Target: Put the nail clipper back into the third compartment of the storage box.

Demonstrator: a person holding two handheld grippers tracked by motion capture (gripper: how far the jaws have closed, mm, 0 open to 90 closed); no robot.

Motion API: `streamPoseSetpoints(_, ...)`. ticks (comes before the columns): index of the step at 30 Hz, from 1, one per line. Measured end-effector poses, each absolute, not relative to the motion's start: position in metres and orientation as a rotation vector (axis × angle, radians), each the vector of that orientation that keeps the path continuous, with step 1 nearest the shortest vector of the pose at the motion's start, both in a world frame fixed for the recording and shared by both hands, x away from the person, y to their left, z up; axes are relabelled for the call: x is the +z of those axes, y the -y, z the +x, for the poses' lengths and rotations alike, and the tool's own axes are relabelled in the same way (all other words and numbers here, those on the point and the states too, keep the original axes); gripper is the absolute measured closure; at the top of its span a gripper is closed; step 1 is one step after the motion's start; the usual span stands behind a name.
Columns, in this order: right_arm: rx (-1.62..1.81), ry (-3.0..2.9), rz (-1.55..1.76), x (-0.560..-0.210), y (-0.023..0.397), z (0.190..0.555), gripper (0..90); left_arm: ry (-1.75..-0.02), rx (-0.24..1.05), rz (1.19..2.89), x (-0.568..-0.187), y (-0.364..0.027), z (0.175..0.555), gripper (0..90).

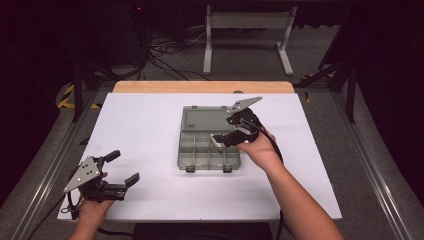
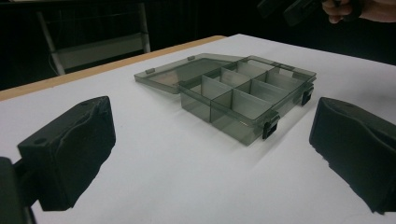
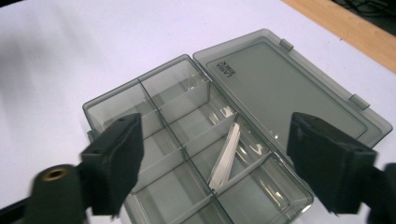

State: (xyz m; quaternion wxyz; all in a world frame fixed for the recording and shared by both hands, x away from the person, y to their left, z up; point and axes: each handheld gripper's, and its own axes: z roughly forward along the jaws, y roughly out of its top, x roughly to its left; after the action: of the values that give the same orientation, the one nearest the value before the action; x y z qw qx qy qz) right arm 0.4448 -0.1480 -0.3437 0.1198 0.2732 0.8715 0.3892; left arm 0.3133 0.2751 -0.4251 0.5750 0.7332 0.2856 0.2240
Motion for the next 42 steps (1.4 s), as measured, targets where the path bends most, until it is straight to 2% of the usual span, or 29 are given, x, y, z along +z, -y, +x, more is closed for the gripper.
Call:
streamPoseSetpoints(14, 1.254, -2.386, 0.76, -0.326, 0.181, 0.411, 0.8, -0.668, 0.529, 1.718, -0.425, -0.274, 0.313, 1.2)
streamPoseSetpoints(26, 1.321, -2.3, 0.702, -0.329, 0.211, 0.378, 0.0, -0.669, 0.528, 1.722, -0.425, -0.274, 0.312, 1.2)
streamPoseSetpoints(42, 1.48, -2.186, 0.676, -0.355, 0.243, 0.345, 0.0, -0.665, 0.525, 1.724, -0.425, -0.273, 0.313, 1.2)
